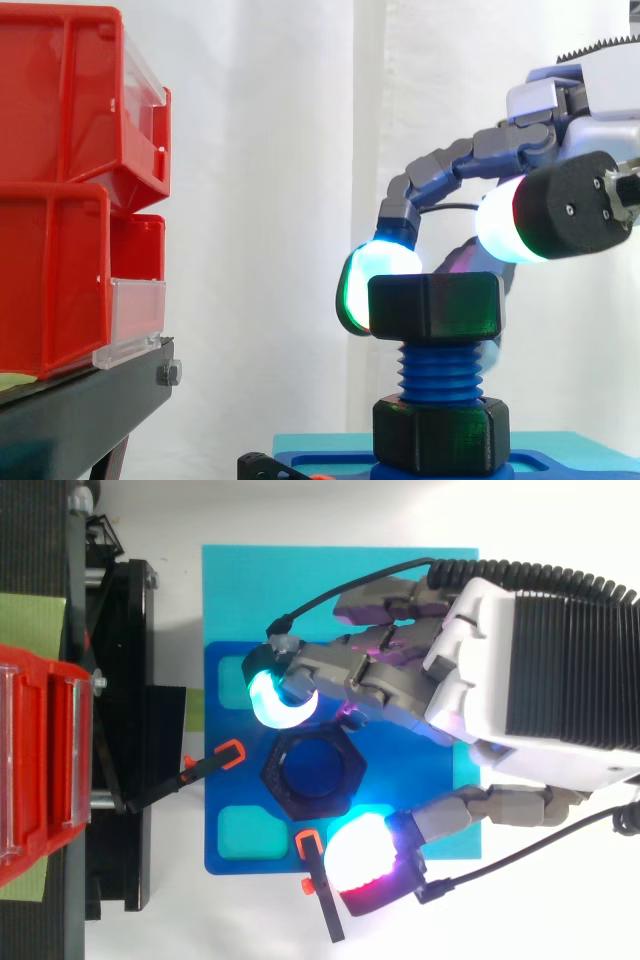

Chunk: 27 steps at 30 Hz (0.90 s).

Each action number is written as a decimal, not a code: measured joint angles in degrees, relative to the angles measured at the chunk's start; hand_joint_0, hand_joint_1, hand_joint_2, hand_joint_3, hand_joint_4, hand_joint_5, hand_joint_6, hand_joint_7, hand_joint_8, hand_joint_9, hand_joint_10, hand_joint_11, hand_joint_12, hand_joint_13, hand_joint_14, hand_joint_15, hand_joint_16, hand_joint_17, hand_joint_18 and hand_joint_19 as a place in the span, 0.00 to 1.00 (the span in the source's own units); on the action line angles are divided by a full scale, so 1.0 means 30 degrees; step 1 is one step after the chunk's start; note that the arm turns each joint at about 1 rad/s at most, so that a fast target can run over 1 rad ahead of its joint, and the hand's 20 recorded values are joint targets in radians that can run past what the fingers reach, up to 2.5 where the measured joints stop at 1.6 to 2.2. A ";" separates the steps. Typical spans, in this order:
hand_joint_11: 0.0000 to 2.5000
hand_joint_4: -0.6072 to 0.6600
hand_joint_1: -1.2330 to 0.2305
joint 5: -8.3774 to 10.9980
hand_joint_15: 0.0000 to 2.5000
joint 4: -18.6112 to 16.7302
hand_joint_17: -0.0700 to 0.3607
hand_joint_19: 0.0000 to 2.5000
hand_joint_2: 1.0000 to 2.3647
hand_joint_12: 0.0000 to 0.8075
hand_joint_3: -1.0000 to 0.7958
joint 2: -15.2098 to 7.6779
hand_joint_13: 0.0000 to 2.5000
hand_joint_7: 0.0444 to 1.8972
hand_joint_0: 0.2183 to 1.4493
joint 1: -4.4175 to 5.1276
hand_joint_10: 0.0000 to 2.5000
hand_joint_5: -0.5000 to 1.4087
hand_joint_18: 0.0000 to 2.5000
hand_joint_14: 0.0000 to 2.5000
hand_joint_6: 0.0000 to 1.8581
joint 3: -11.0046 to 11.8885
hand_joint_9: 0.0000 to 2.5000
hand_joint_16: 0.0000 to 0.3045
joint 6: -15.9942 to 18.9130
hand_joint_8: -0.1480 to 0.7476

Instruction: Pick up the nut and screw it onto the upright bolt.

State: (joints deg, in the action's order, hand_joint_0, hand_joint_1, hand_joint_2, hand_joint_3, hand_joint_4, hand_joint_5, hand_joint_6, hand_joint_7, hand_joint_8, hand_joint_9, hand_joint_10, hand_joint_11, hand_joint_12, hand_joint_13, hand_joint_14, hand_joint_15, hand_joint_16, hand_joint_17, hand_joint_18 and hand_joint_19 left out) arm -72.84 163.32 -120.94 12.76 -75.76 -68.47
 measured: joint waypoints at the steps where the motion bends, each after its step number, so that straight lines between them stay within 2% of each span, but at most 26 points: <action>1: 0.10 0.68 0.51 -0.0002 0.06 0.0125 0.38 0.07 0.00 0.44 0.28 0.0001 0.37 0.57 0.22 -0.0001 0.00 0.27 0.26 0.00 0.27 -0.0001 0.49 0.14 0.0000 0.50; 15: 0.12 0.60 0.50 -0.0011 0.08 0.1516 0.36 0.08 0.00 0.40 0.28 0.0541 0.43 0.66 0.23 -0.0140 0.00 0.30 0.30 0.00 0.27 0.0007 0.60 0.12 -0.0113 0.46; 20: 0.13 0.57 0.50 -0.0014 0.08 0.2152 0.35 0.10 0.00 0.37 0.28 0.0765 0.47 0.68 0.23 -0.0213 0.00 0.31 0.34 0.00 0.27 0.0008 0.66 0.12 -0.0164 0.41; 24: 0.14 0.56 0.50 -0.0009 0.09 0.2613 0.33 0.11 0.00 0.32 0.28 0.0904 0.50 0.69 0.24 -0.0268 0.01 0.32 0.38 0.00 0.27 0.0009 0.72 0.10 -0.0174 0.33; 27: 0.15 0.55 0.50 0.0000 0.09 0.2939 0.33 0.12 0.00 0.30 0.28 0.1063 0.51 0.70 0.23 -0.0303 0.01 0.32 0.39 0.00 0.27 0.0009 0.74 0.10 -0.0185 0.33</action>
State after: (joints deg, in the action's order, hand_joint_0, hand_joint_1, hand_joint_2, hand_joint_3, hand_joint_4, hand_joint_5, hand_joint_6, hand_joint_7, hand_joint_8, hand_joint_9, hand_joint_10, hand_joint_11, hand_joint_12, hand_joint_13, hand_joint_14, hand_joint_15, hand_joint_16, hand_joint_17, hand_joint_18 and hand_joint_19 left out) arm -72.84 172.14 -117.75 11.85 -75.73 -69.02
